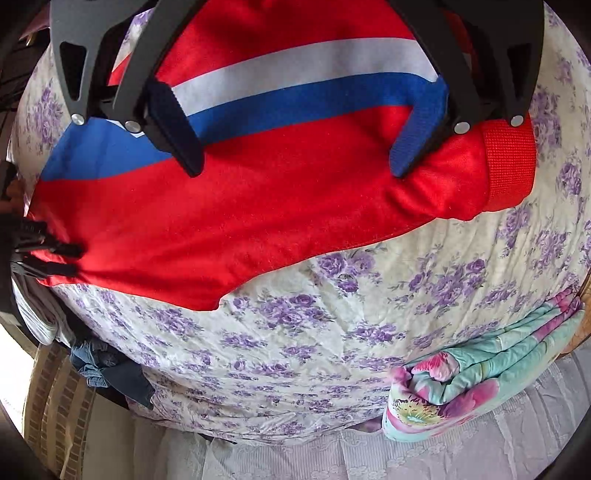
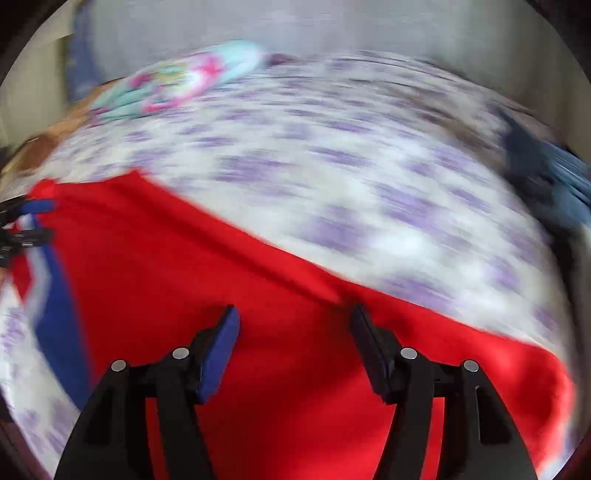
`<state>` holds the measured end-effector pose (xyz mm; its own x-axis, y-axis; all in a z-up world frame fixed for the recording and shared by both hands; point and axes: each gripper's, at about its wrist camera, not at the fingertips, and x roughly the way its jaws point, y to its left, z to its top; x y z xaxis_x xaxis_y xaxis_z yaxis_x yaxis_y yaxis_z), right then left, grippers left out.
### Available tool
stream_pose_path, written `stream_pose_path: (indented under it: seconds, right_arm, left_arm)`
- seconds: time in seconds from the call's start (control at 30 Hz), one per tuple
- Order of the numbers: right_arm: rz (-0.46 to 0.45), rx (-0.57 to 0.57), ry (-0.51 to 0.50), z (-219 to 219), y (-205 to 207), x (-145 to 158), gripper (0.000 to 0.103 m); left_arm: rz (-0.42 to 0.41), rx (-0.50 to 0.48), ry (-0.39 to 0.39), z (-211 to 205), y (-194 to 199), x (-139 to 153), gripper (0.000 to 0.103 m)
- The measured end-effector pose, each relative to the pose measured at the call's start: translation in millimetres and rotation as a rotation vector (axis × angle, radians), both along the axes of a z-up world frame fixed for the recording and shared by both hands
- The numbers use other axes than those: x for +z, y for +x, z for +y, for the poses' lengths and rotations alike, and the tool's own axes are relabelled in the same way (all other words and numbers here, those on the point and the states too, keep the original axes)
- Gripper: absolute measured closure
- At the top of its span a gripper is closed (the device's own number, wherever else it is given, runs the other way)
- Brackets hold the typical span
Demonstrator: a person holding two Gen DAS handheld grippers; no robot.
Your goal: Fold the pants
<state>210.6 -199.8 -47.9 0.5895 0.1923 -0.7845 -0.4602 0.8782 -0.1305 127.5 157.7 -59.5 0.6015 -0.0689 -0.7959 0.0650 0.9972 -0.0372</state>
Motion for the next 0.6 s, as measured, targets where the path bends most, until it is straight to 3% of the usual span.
stream_pose_path:
  seconds: [0.03, 0.07, 0.1, 0.17, 0.23, 0.27, 0.33, 0.43, 0.47, 0.53, 0.6]
  right_arm:
    - [-0.026, -0.089, -0.033, -29.1, -0.8, 0.2, 0.027]
    - [-0.037, -0.172, -0.03, -62.7, -2.5, 0.7, 0.047]
    - [-0.015, -0.172, 0.04, -86.7, -6.5, 2.3, 0.071]
    - [0.002, -0.23, 0.134, -110.7, -15.4, 8.7, 0.077]
    - [-0.018, -0.285, 0.158, -102.0, -27.2, 19.4, 0.059]
    - [-0.055, -0.263, 0.152, -86.0, -38.7, 25.9, 0.055]
    - [-0.098, -0.142, 0.157, -51.1, -54.0, 32.2, 0.053]
    - [-0.109, 0.019, 0.105, 1.9, -80.2, 20.8, 0.049]
    - [-0.096, 0.05, 0.04, 13.5, -85.2, 9.4, 0.048]
    - [-0.109, 0.05, -0.05, 12.7, -93.1, -8.7, 0.04]
    - [-0.088, 0.008, 0.026, -11.2, -98.1, -5.8, 0.031]
  left_arm:
    - [0.001, 0.0, 0.003, -1.0, 2.3, -0.4, 0.005]
    - [0.001, -0.002, 0.005, -1.4, 2.5, -0.6, 0.005]
    - [0.002, -0.004, 0.007, -2.3, 3.2, -0.8, 0.005]
    - [0.006, -0.004, 0.022, -4.1, 4.4, -1.7, 0.005]
    - [0.014, 0.0, 0.033, -5.4, 6.4, -1.5, 0.005]
    - [0.022, 0.012, 0.035, -5.8, 6.9, 0.3, 0.005]
    - [0.027, 0.041, 0.017, -7.2, 3.7, 8.5, 0.005]
    - [0.006, -0.037, -0.094, -15.5, -13.8, 19.0, 0.005]
    - [0.017, -0.041, -0.048, -19.5, -17.1, 14.7, 0.005]
    - [0.046, -0.019, 0.132, -23.3, -23.1, -2.8, 0.005]
    - [0.018, -0.06, 0.135, -19.3, -38.6, -4.1, 0.005]
